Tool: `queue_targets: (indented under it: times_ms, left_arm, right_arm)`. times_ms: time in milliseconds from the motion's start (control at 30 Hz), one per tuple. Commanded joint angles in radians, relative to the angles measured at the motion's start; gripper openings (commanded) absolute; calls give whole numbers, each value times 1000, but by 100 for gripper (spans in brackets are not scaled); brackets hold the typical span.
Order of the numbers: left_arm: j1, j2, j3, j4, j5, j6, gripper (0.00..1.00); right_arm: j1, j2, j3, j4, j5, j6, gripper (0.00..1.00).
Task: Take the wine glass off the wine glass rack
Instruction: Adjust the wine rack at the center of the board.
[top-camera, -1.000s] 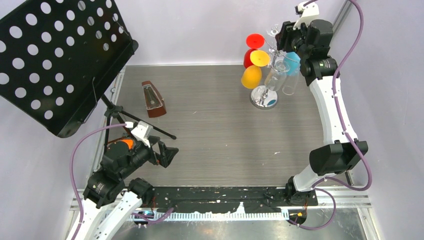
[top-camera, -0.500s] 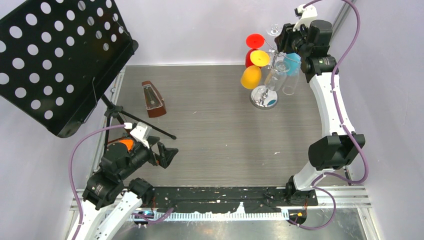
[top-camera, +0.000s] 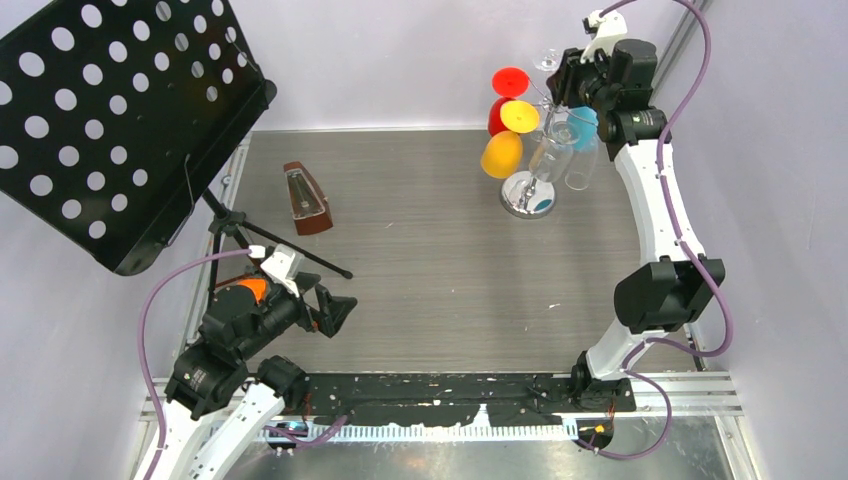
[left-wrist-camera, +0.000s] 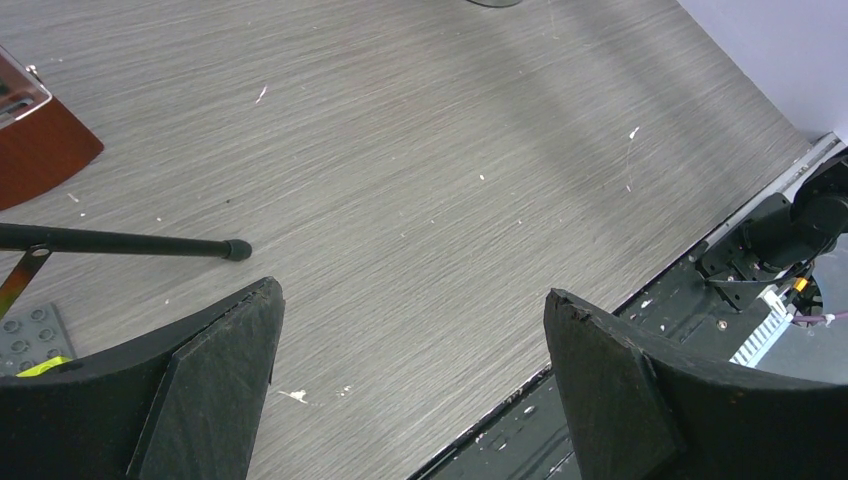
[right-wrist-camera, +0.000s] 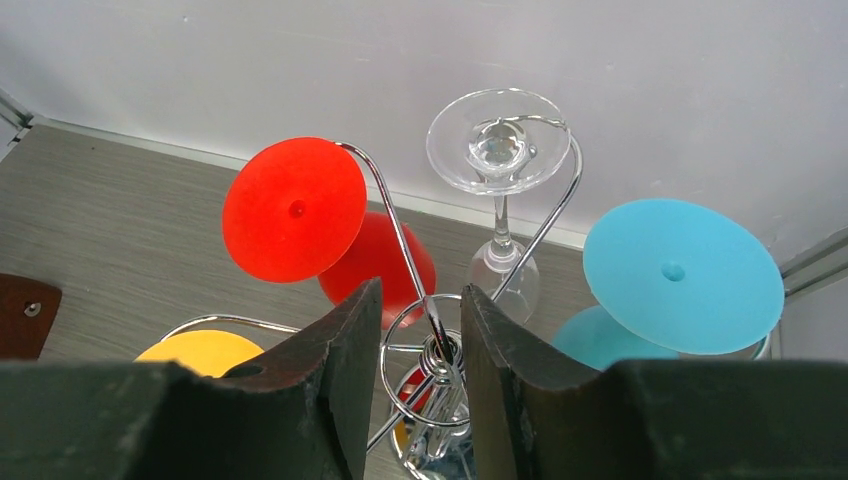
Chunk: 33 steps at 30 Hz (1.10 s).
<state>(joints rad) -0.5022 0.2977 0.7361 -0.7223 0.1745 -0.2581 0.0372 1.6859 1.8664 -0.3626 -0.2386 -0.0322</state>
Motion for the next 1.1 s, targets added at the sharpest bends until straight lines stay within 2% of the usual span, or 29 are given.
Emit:
queue_targets:
  times_ms: [0,167,433,933,1067]
  left_arm:
    - [-2,-3,-3,47,14,3,99]
    - [-2,-2,-4,49,15,2,99]
    - [-1,-3,-4,47,14,3,99]
    - [-1,-2,-5,47,14,2,99]
    - [-1,-2,-6,47,14,2,99]
  right_arm:
    - [-4,5,49,15,-7,-5,41]
    - [-3,15,52,8,-5,-5,38]
    - [-6,28,56,-3,-14,-6,26]
    - [-10,39,57,-11,-7,-6,22]
    - [-10,47,57,-19,-8,-7,17]
